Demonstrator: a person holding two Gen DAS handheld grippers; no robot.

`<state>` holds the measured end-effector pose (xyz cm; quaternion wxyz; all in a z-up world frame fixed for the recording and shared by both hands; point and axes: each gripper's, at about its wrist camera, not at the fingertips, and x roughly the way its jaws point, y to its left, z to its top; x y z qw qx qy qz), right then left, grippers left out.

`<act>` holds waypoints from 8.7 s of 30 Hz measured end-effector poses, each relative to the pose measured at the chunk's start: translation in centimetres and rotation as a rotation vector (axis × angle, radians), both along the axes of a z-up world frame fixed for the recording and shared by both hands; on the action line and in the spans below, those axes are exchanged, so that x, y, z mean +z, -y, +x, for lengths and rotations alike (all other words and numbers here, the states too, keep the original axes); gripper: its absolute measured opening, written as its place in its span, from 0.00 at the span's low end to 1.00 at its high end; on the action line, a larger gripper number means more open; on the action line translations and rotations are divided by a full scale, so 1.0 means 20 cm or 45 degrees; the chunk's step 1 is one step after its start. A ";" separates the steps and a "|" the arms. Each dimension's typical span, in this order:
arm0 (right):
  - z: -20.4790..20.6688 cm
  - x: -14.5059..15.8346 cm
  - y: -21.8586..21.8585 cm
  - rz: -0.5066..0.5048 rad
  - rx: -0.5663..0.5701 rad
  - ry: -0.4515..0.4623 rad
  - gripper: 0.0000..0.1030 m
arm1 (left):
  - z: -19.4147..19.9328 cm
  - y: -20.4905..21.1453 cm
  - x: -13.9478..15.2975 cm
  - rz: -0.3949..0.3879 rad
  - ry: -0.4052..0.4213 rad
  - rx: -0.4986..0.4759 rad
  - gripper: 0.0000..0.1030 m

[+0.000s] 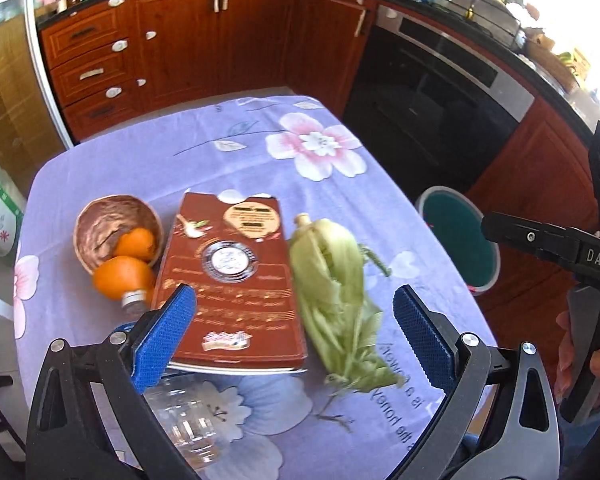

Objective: Collect trash
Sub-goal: 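Move both grippers back over the table toward the brown box and corn husks, then grasp the brown box with the left gripper while the right grasps the corn husks, then carry the brown box and corn husks over the bin and open both grippers, then move both grippers back over the table toward the water bottle and yogurt cup, then grasp the clear water bottle with the left gripper while the right grasps the yogurt cup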

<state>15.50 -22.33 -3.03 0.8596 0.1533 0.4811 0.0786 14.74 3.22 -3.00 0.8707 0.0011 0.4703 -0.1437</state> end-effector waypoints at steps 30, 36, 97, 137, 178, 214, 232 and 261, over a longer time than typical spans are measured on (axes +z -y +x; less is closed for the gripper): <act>0.34 -0.42 -0.55 -0.063 0.246 -0.144 0.81 | 0.19 -0.34 -0.28 -0.007 -0.139 -0.013 0.96; 0.33 -0.46 -0.58 -0.069 0.308 -0.169 0.53 | 0.22 -0.28 -0.29 0.019 -0.141 -0.037 0.96; -0.23 0.10 0.28 0.116 0.047 0.182 0.19 | -0.12 0.43 0.17 -0.022 0.143 -0.234 0.19; 0.05 -0.48 1.18 0.179 -0.334 -0.073 0.73 | 0.16 1.33 -0.16 0.021 -0.060 -0.555 0.19; -0.05 -0.40 1.28 0.196 -0.477 -0.107 0.93 | 0.25 1.48 -0.26 0.051 -0.128 -0.542 0.80; -0.10 -0.01 0.42 0.062 -0.154 -0.008 0.94 | -0.03 0.55 0.04 -0.009 0.035 -0.213 0.96; -0.01 -0.08 -0.34 0.013 0.145 -0.087 0.93 | -0.08 -0.38 -0.19 -0.001 -0.081 0.189 0.96; 0.16 -0.21 -0.81 -0.160 0.385 -0.071 0.93 | -0.15 -0.58 -0.33 -0.169 -0.157 0.166 0.68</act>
